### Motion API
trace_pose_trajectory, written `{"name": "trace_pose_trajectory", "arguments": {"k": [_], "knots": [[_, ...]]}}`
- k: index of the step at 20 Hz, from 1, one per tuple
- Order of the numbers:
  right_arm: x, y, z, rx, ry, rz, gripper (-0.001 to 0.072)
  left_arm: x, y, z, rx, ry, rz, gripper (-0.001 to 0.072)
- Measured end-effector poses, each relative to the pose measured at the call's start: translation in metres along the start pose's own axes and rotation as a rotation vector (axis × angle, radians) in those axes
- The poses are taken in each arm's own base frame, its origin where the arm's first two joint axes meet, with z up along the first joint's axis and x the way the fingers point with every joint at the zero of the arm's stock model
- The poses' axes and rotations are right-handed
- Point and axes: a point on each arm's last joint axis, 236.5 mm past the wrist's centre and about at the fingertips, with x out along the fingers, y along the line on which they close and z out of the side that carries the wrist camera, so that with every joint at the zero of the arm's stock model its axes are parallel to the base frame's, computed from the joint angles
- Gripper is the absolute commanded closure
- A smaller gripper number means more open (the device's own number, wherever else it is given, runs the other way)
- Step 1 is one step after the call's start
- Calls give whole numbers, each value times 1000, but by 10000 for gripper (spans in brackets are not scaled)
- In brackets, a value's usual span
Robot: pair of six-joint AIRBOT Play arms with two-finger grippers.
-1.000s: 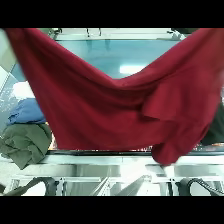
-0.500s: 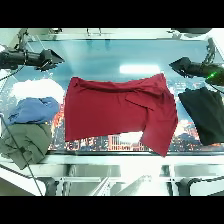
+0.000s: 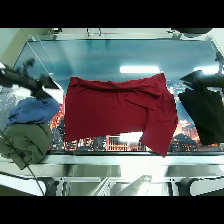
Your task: Fold the shirts.
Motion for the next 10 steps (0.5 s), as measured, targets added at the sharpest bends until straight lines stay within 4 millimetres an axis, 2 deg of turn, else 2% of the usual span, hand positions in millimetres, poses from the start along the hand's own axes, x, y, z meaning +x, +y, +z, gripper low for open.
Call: {"name": "trace_pose_trajectory", "arguments": {"k": [3, 6, 8, 10], "knots": [[-5, -2, -22, 18, 81, 15, 332, 41, 29, -76, -99, 118, 80, 12], [-8, 0, -34, 24, 126, 31, 332, 72, 49, -134, -167, 166, 119, 12], [-9, 3, -39, 26, 149, 47, 332, 87, 54, -153, -164, 157, 113, 12], [-10, 6, -44, 29, 170, 62, 333, 100, 44, -160, -158, 130, 47, 13]]}}
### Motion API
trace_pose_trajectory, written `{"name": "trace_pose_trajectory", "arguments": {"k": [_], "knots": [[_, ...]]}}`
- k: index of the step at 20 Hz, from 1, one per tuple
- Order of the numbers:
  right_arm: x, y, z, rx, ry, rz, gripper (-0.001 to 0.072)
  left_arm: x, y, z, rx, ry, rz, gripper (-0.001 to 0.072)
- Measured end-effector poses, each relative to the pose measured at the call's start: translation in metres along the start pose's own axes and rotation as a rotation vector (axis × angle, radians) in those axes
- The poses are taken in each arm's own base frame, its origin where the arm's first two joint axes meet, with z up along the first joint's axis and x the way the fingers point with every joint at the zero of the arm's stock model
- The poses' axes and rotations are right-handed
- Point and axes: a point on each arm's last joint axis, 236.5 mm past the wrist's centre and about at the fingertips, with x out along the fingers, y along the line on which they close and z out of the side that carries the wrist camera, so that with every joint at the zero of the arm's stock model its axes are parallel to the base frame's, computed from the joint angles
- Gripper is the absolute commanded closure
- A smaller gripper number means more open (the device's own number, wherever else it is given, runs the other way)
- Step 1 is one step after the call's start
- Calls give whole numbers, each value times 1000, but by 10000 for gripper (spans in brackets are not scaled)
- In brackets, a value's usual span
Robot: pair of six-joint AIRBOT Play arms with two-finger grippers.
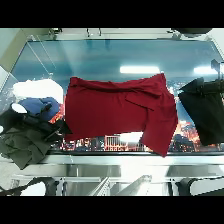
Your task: Fold the shirts.
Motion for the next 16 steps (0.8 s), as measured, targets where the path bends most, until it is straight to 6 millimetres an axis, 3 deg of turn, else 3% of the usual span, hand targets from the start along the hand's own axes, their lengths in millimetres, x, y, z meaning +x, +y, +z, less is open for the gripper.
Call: {"name": "trace_pose_trajectory", "arguments": {"k": [2, 3, 5, 6, 10, 16], "knots": [[0, 5, -3, 4, 12, 19, 332, 9, -8, 2, 13, -34, -54, 15], [0, 8, -5, 4, 22, 34, 332, 12, -11, 4, 17, -51, -76, 170], [-1, 12, -9, 5, 37, 54, 332, 16, -8, 12, 38, -92, -76, 594], [-3, 14, -11, 7, 44, 63, 332, 17, -6, 15, 50, -105, -70, 701], [-10, 2, -29, 67, 81, 71, 332, 13, -14, 21, 95, -124, -90, 685], [-4, -55, -78, 225, 164, -57, 332, 0, -27, 31, 143, -140, -112, 685]]}}
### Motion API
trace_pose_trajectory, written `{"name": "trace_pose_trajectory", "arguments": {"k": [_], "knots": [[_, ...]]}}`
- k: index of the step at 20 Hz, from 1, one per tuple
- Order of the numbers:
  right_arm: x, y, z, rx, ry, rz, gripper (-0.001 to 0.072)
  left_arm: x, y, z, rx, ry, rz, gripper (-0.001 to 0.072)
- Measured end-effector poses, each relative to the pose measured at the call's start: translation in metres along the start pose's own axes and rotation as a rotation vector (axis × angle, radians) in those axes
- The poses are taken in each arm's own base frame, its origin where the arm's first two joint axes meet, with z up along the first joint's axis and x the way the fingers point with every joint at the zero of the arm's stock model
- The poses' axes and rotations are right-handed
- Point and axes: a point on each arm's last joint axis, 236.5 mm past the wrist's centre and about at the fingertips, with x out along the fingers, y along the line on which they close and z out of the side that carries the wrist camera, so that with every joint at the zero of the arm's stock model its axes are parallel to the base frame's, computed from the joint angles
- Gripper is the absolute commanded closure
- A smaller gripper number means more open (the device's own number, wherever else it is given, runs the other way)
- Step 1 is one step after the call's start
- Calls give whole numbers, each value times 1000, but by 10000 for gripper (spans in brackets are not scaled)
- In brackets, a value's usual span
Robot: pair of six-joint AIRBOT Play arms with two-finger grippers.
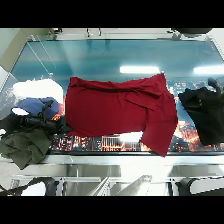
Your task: Fold the shirts.
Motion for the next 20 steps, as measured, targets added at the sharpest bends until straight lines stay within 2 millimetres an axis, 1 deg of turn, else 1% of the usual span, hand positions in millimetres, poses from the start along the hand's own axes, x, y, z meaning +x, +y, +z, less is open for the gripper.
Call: {"name": "trace_pose_trajectory", "arguments": {"k": [1, 4, 8, 10, 14, 15, 16, 17, 20], "knots": [[4, -10, -2, 17, -3, -22, 332, -2, -2, 2, 7, 0, -3, 685], [14, -30, -7, 55, -13, -67, 332, -6, -6, 6, 21, -7, -6, 685], [23, -46, -10, 86, -30, -101, 332, -7, -8, 8, 27, -8, -10, 685], [29, -46, -14, 94, -20, -96, 332, -7, -8, 9, 27, -10, -10, 685], [52, -38, -20, 88, 29, -81, 334, -8, -8, 9, 29, -10, -10, 685], [59, -35, -21, 78, 44, -81, 385, -8, -8, 9, 29, -10, -10, 685], [65, -33, -23, 69, 57, -86, 452, -8, -8, 9, 29, -9, -11, 685], [70, -31, -24, 58, 70, -90, 467, -8, -8, 8, 30, -9, -11, 685], [78, -25, -28, 41, 99, -92, 468, -8, -9, 7, 30, -3, -14, 684]]}}
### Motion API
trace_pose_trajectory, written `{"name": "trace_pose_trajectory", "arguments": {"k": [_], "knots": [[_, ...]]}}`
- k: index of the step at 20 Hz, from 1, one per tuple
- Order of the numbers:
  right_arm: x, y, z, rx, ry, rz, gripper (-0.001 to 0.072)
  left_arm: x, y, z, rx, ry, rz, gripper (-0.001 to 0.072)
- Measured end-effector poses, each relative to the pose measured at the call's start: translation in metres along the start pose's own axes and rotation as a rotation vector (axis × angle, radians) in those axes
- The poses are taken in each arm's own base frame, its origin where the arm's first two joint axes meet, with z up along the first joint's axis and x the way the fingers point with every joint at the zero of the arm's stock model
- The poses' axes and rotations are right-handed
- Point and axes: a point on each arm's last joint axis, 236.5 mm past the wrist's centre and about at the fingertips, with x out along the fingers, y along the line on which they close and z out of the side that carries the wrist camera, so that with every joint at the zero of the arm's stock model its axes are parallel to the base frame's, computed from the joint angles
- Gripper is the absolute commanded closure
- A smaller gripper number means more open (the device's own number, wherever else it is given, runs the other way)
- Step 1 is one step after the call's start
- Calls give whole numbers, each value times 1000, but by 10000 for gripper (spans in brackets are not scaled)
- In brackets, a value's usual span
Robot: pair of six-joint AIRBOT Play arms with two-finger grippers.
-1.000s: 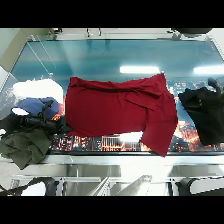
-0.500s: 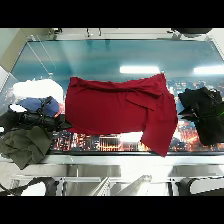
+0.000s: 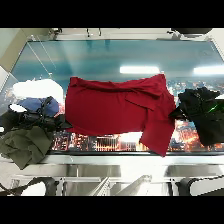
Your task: Fold the shirts.
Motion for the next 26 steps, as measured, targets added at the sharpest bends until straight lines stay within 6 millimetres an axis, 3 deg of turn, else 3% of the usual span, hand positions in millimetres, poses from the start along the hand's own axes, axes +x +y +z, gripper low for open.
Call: {"name": "trace_pose_trajectory", "arguments": {"k": [6, 7, 8, 12, 14, 17, 19, 21, 23, 26], "knots": [[-6, -3, -8, 17, 23, 17, 490, 0, 0, -1, -1, 2, -2, 684], [-7, -5, -8, 21, 22, 17, 625, 0, 0, -1, -1, 2, -2, 684], [-8, -8, -8, 22, 20, 9, 690, 0, 0, -1, -1, 2, -2, 684], [-10, -7, -11, 20, 27, 18, 691, -1, -1, 0, 2, 3, -3, 683], [-16, 10, -6, -1, -2, 72, 691, -8, -9, 5, 25, 1, -14, 683], [-44, 74, 16, -92, -145, 243, 692, -39, -48, 21, 115, -41, -67, 683], [-83, 135, 30, -210, -300, 372, 691, -74, -92, 36, 221, -116, -127, 682], [-138, 204, 31, -369, -493, 488, 691, -123, -150, 48, 370, -241, -205, 681], [-203, 271, 13, -538, -702, 580, 691, -183, -212, 51, 526, -401, -287, 681], [-283, 354, -52, -794, -958, 669, 691, -285, -302, 20, 776, -673, -433, 681]]}}
